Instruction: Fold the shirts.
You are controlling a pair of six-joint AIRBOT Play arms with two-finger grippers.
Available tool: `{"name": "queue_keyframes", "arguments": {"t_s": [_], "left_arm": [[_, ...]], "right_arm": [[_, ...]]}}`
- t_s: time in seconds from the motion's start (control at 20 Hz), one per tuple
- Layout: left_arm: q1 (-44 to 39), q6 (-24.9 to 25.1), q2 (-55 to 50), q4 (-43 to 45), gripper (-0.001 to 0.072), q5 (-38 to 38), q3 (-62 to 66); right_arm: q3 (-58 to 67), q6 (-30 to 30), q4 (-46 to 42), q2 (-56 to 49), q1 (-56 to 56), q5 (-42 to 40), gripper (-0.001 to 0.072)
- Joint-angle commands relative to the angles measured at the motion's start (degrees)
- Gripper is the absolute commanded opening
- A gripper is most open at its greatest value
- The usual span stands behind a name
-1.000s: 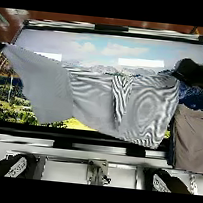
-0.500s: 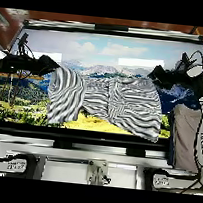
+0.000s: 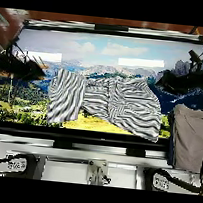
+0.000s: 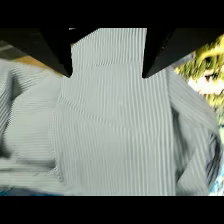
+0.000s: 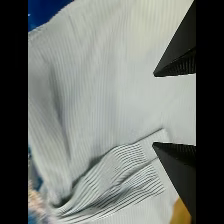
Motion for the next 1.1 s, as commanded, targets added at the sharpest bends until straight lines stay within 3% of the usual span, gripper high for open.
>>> {"name": "queue_keyframes", "arguments": {"t_s": [0.0, 0.05, 0.15, 0.3, 0.4, 0.5, 0.75, 0.85, 1.05], "left_arm": [[-0.2, -2.6, 6.4, 9.0, 0.0551, -3.3, -13.5], [-0.2, -1.9, 8.6, 8.6, 0.0593, -1.8, -19.0], [-0.2, -0.4, 11.3, 7.1, 0.0687, 1.4, -26.5], [-0.3, 3.7, 10.9, 1.8, 0.0680, 3.7, -31.7], [-0.6, 4.1, 9.7, 0.9, 0.0667, 5.9, -33.1], [-1.3, 5.1, 8.4, -0.5, 0.0607, 6.7, -33.1], [-4.3, 5.3, 3.7, -0.6, 0.0596, 8.1, -33.0], [-4.6, 6.0, 3.0, -2.8, 0.0091, 8.1, -32.8], [-4.6, 12.4, 6.3, -15.3, 0.0051, 7.3, -23.5]], "right_arm": [[-7.3, -1.6, -1.7, 3.5, 0.2, 9.5, 0.0542], [-9.7, -1.7, -0.8, 4.0, 0.2, 9.4, 0.0617], [-11.8, -1.7, 0.6, 4.1, 0.2, 9.6, 0.0623], [-11.9, -1.6, 0.7, 4.1, 0.2, 8.2, 0.0623], [-11.9, -1.6, 0.7, 4.1, 0.2, 6.9, 0.0623], [-11.9, -1.6, 0.6, 4.1, 0.2, 5.8, 0.0623], [-11.9, -1.4, 0.6, 4.1, 0.2, 3.6, 0.0623], [-11.9, -1.4, 0.6, 4.1, 0.2, 3.7, 0.0623], [-11.9, -1.4, -0.4, 4.1, 0.2, 2.8, 0.0622]]}}
